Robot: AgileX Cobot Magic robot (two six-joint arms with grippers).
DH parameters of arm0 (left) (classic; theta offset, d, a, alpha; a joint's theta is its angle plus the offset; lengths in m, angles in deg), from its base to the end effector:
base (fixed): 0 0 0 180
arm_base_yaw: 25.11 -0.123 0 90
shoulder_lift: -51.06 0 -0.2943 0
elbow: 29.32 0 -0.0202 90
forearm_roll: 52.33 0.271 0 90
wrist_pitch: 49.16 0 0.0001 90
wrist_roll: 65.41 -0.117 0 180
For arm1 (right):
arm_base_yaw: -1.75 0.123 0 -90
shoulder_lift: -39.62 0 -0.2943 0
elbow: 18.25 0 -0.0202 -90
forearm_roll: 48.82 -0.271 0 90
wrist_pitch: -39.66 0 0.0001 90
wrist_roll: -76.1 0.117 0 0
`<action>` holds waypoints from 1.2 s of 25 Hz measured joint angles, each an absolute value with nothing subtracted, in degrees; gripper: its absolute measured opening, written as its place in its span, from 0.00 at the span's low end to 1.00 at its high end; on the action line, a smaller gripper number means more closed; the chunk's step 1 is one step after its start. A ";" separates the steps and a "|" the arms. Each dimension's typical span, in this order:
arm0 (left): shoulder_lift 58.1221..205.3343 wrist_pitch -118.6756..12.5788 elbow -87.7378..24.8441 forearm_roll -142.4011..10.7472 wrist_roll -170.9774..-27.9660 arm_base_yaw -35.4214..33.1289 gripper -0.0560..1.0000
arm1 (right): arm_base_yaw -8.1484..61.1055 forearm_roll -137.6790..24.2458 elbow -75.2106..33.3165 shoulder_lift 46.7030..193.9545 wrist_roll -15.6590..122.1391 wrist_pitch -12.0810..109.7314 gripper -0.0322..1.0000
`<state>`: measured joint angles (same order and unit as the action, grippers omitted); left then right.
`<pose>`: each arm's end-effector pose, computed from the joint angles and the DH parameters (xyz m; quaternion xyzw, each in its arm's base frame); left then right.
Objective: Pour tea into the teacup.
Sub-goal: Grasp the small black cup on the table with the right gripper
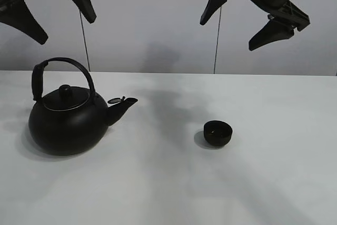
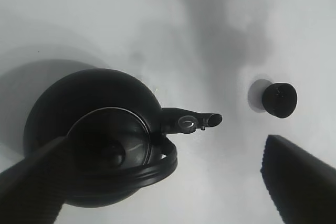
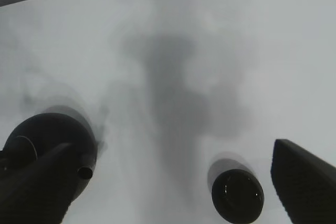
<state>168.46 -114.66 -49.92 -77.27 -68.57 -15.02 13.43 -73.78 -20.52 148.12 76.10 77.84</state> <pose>0.4288 -0.1219 0.2706 0.0534 0.9651 -0.2166 0.1374 0.4141 0.1168 0.2570 0.0257 0.9371 0.2085 0.2786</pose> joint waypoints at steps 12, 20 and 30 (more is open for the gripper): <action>168.46 -114.46 -49.92 -77.21 -68.57 -15.02 0.71 | 18.63 -67.15 -20.70 152.67 62.79 82.07 0.70; 168.46 -113.77 -49.92 -77.21 -68.57 -15.02 0.71 | 26.53 -49.81 -20.70 161.49 70.12 82.05 0.70; 168.46 -113.45 -49.92 -77.21 -68.57 -15.02 0.71 | 26.68 -46.83 -20.88 166.00 72.05 81.73 0.70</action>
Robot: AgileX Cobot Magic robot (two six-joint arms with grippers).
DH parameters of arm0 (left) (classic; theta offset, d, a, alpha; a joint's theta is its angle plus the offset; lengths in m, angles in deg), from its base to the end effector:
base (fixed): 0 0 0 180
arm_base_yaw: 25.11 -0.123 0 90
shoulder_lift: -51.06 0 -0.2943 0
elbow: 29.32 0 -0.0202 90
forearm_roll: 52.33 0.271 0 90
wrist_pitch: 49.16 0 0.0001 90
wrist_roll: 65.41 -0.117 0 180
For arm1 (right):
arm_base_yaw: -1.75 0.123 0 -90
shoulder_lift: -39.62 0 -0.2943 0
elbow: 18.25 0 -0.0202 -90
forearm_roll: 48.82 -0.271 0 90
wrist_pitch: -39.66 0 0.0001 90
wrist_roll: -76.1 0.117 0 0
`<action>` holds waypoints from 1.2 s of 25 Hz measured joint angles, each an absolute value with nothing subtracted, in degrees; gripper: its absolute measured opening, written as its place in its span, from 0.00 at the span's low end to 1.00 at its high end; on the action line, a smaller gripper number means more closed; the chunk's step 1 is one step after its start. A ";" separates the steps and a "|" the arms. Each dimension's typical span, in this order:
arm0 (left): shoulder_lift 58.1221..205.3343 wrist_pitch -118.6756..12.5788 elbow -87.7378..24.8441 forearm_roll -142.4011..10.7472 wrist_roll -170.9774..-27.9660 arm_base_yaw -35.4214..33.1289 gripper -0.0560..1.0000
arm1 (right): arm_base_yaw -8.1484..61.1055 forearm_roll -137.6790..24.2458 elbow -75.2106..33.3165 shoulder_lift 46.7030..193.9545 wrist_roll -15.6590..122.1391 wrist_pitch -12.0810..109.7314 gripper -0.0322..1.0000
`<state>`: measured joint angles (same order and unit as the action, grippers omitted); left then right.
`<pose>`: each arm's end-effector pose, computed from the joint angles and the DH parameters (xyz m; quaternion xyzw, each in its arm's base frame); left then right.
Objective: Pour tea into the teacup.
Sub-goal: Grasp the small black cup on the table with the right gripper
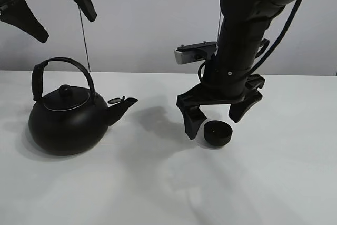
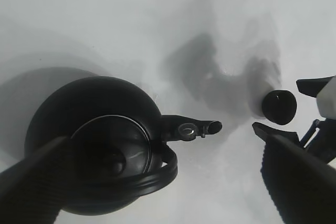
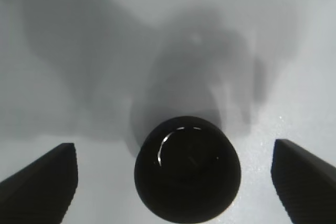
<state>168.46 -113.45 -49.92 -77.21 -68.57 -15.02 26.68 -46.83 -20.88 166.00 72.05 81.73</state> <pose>0.4312 -0.1218 0.2713 0.0512 0.9638 -0.2161 0.1476 0.3999 0.1829 0.1128 -0.2593 0.9578 0.0094 0.1237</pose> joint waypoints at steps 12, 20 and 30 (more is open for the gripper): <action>168.46 -113.45 -49.92 -77.21 -68.57 -15.02 0.71 | 26.68 -46.45 -20.90 169.42 74.57 78.85 0.58; 168.46 -113.45 -49.92 -77.21 -68.61 -15.02 0.71 | 26.68 -43.87 -20.90 169.42 79.10 77.18 0.40; 168.46 -113.45 -49.92 -77.21 -68.61 -15.02 0.71 | 27.08 -47.89 -23.74 169.47 78.94 79.52 0.40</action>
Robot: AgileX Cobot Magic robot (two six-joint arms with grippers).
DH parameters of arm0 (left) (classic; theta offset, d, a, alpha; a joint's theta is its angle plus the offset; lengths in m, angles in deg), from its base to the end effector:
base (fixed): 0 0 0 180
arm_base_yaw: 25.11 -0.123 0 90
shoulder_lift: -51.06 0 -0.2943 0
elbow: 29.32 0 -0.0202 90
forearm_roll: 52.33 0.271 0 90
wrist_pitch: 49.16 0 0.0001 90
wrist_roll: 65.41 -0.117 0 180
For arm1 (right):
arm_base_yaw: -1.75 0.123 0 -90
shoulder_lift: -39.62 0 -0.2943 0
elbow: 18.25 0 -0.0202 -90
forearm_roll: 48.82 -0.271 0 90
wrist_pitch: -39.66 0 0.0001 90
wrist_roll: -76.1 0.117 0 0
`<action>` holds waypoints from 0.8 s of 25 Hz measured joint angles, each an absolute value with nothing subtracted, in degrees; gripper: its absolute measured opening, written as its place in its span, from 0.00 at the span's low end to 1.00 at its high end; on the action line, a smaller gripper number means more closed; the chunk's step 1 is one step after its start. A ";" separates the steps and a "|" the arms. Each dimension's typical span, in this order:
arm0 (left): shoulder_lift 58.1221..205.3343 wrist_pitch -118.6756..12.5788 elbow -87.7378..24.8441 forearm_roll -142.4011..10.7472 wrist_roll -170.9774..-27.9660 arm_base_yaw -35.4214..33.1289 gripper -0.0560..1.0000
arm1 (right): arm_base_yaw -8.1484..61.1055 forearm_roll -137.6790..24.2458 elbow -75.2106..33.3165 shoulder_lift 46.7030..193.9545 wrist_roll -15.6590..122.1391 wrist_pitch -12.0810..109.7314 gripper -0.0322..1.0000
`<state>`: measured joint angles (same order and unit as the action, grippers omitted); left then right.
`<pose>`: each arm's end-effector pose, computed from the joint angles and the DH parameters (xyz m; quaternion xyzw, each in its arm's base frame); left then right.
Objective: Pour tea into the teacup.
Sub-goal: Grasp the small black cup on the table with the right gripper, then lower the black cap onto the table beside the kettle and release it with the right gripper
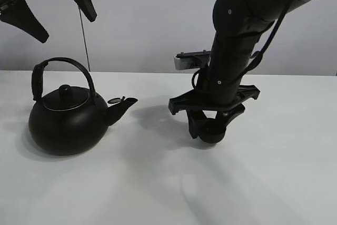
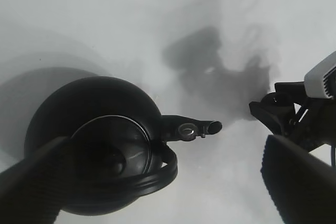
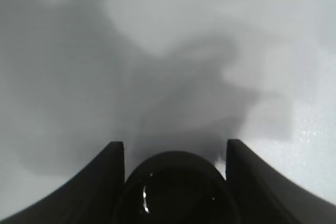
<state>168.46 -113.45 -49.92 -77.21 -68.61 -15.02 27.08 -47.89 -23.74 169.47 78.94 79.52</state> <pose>0.4312 -0.1218 0.2713 0.0516 0.9638 -0.2161 0.1477 0.4122 0.1937 0.1001 -0.1985 0.9704 0.0276 0.1346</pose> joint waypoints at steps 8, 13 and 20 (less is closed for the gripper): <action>168.46 -113.39 -49.92 -77.21 -68.61 -15.02 0.71 | 31.67 -47.54 -34.38 170.13 78.48 82.29 0.40; 168.46 -113.39 -49.92 -77.21 -68.61 -15.02 0.71 | 32.98 -46.87 -36.73 173.54 75.77 83.65 0.40; 168.46 -113.21 -49.92 -77.21 -68.61 -15.02 0.71 | 34.47 -46.82 -36.83 176.30 74.95 81.60 0.40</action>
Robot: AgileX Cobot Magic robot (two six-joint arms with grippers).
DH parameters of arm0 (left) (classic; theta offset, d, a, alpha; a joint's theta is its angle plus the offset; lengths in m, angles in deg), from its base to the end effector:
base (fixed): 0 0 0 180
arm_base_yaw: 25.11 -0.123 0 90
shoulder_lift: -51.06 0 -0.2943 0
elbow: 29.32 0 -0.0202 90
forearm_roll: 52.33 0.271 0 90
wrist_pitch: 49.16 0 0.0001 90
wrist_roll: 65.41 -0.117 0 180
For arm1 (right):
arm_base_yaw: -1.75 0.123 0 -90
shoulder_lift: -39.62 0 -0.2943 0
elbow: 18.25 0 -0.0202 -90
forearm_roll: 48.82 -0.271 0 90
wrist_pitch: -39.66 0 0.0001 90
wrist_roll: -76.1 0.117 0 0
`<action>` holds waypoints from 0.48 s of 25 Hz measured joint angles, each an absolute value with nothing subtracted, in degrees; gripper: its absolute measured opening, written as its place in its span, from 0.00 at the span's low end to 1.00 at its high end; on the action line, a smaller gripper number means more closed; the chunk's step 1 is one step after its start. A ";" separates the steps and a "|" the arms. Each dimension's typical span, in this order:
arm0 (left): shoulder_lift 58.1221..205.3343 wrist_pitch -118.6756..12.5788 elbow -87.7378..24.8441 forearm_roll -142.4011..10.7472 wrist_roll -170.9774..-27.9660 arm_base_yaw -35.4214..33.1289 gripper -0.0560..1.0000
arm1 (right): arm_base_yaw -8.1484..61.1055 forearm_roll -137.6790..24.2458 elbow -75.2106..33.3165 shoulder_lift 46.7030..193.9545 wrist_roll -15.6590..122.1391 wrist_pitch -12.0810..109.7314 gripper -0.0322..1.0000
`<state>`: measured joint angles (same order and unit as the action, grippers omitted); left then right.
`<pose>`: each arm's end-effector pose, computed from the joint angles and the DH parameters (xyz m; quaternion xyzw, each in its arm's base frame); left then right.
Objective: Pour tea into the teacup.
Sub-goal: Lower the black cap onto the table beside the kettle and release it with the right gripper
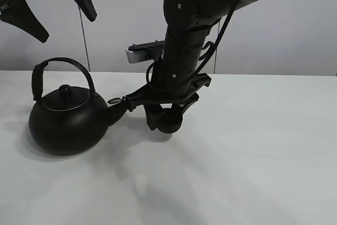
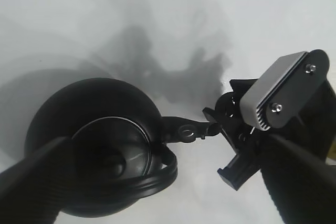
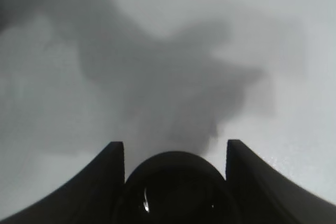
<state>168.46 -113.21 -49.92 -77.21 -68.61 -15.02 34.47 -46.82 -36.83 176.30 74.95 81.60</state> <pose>0.4317 -0.1218 0.2714 0.0511 0.9635 -0.2161 0.1497 0.4243 0.2693 0.1051 -0.2971 0.9389 0.0339 0.1705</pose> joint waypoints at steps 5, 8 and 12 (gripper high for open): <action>168.46 -111.94 -49.92 -77.21 -68.61 -15.02 0.71 | 35.34 -46.89 -36.86 177.95 74.58 80.28 0.40; 168.46 -111.21 -49.92 -77.21 -68.61 -15.02 0.71 | 35.34 -46.66 -36.86 178.04 74.58 79.92 0.40; 168.46 -110.72 -49.92 -77.21 -68.61 -15.02 0.71 | 35.34 -46.22 -36.86 178.04 74.54 79.62 0.40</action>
